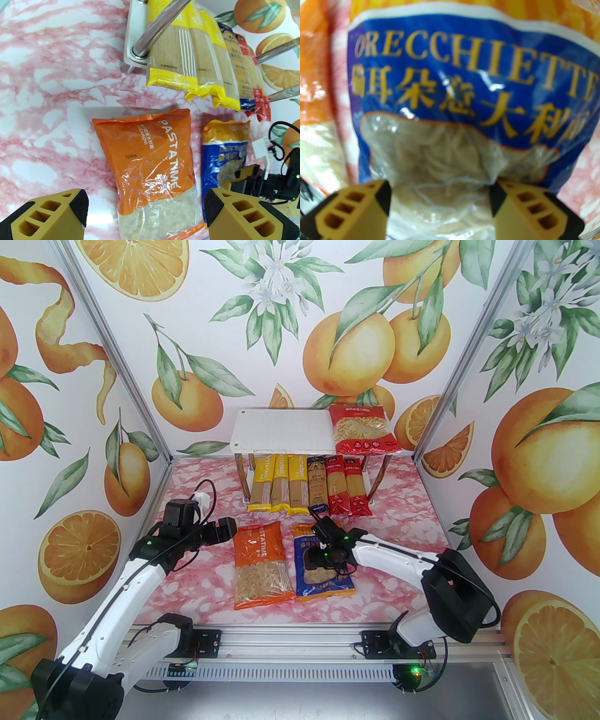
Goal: Place and organize the pasta boxes and bags onto the shelf
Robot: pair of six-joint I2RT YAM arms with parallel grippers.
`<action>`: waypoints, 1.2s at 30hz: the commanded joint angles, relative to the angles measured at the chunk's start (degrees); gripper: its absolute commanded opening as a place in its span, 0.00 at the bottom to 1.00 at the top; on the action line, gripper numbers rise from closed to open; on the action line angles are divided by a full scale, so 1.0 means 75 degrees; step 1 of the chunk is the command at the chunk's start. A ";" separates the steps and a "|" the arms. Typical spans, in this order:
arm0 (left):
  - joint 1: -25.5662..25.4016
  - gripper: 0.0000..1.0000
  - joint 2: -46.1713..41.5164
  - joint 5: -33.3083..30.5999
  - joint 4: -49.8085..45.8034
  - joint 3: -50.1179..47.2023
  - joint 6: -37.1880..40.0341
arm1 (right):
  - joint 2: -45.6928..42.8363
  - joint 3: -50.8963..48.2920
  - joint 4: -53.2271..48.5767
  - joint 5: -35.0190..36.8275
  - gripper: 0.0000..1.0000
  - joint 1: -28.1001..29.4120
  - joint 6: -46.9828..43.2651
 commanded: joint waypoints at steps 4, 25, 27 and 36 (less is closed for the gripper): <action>0.0087 0.89 -0.0132 0.0121 -0.0154 0.0112 0.0031 | 0.0595 -0.0393 -0.0029 -0.1091 0.75 0.0265 0.0466; -0.0591 0.96 -0.0385 -0.0291 0.0620 -0.1367 -0.0892 | -0.0852 0.1299 -0.1846 0.2072 0.86 0.1079 0.0194; -0.0649 0.97 -0.0268 -0.0217 0.0692 -0.1381 -0.0899 | -0.0650 0.1291 -0.1750 0.2285 0.88 0.1132 0.0343; -0.0675 1.00 -0.0188 0.0091 0.1169 -0.1604 -0.1105 | 0.0071 0.1174 -0.1507 0.2544 0.99 0.1141 0.0726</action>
